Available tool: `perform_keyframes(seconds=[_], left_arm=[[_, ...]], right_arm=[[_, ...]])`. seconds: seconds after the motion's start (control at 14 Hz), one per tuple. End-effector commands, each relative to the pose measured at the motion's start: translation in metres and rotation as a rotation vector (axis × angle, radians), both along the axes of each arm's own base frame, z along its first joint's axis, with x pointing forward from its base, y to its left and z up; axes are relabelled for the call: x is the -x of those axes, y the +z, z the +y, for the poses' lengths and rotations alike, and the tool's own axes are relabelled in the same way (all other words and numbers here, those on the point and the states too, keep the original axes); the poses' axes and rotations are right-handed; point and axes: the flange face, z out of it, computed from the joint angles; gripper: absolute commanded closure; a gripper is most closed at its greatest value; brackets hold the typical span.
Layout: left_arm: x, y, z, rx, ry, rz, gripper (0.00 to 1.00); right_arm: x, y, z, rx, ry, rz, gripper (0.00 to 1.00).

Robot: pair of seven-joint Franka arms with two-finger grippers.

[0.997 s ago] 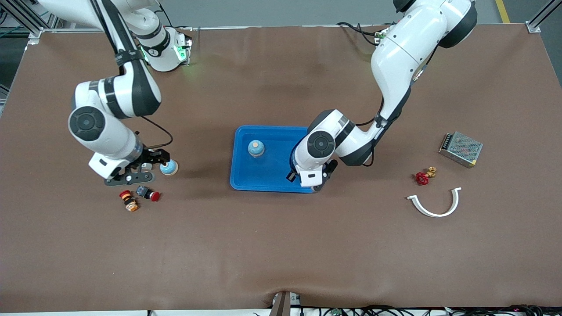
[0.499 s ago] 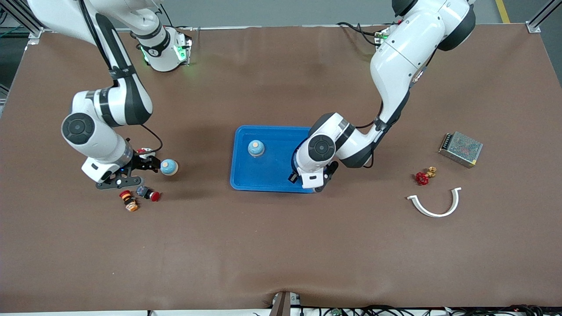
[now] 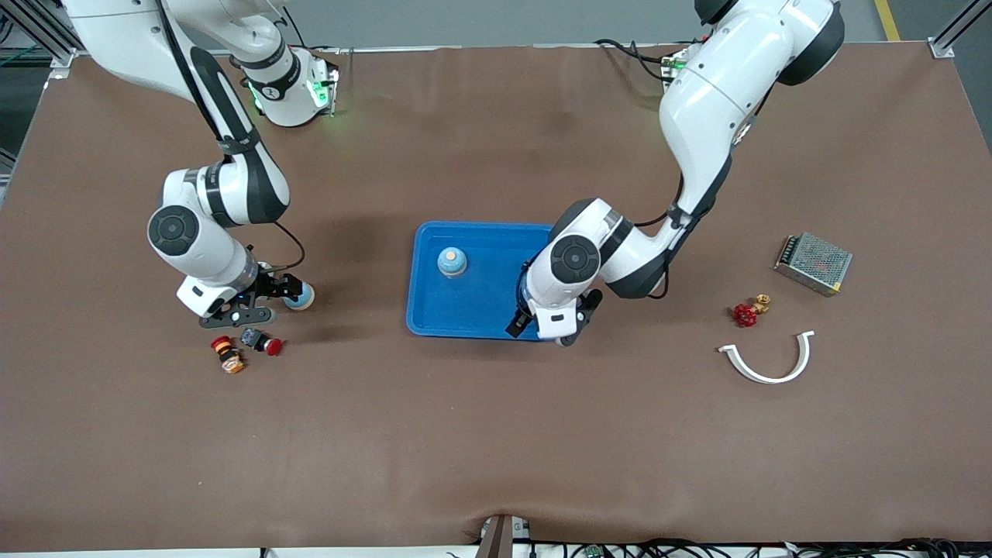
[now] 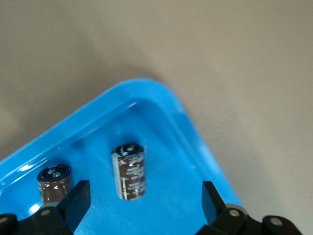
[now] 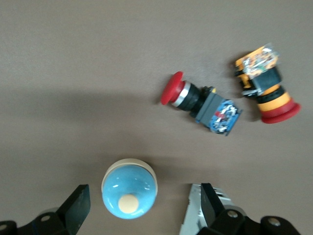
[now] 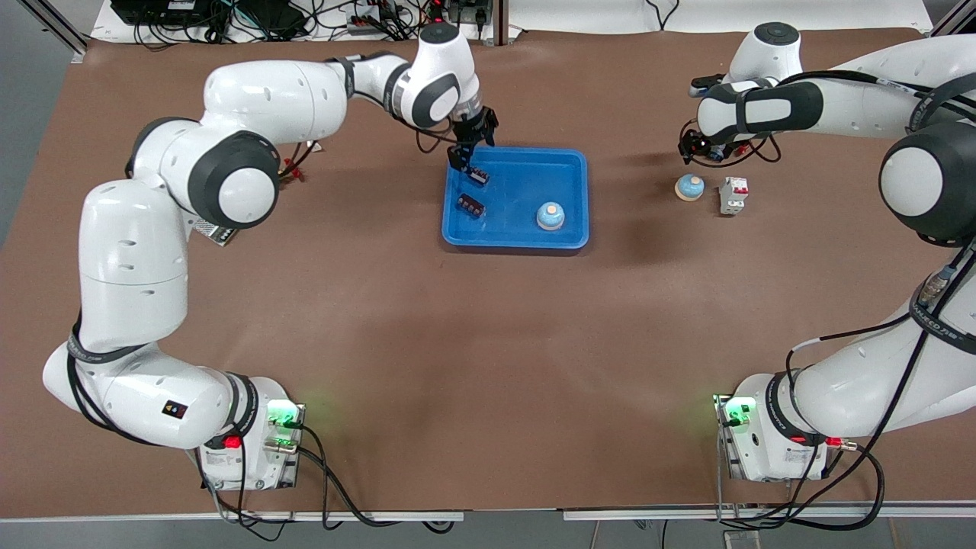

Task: Place electrolytic capacitor and blue bell in tray
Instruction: 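Set the capacitor in the tray while the right gripper grasps another bell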

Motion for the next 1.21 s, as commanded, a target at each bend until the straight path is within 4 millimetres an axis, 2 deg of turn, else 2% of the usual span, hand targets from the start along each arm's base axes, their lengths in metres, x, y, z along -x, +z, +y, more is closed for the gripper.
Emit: perform_keyframes(seconds=[0.0,0.21,0.43,0.57,0.78,1.0,1.14], left_arm=[[-0.009,0.051,0.015,-0.056,-0.039,-0.095,0.00],[-0.012,0.092,0.025,-0.120,-0.163,-0.176,0.00],[-0.032,0.133,0.065,-0.150,-0.243,-0.215,0.00],[-0.038,0.157,0.084,-0.170,-0.316,-0.236,0.00],[-0.055,0.198,0.126,-0.188,-0.332,-0.291,0.00],[-0.064,0.228,0.170,-0.221,-0.391,-0.285,0.00],[-0.063,0.251,0.185,-0.232,-0.435,-0.302,0.00]], right_arm=[[0.006,-0.013,0.004,-0.019,-0.017,-0.013,0.00],[0.012,-0.029,0.005,-0.019,-0.013,-0.029,0.00],[0.014,-0.041,0.004,-0.017,-0.011,-0.031,0.00],[0.015,-0.046,0.006,-0.016,-0.005,-0.033,0.00],[0.017,-0.052,0.011,-0.015,0.002,-0.031,0.00],[0.018,-0.058,0.012,-0.015,0.005,-0.037,0.00],[0.022,-0.060,0.011,-0.014,0.005,-0.033,0.00]])
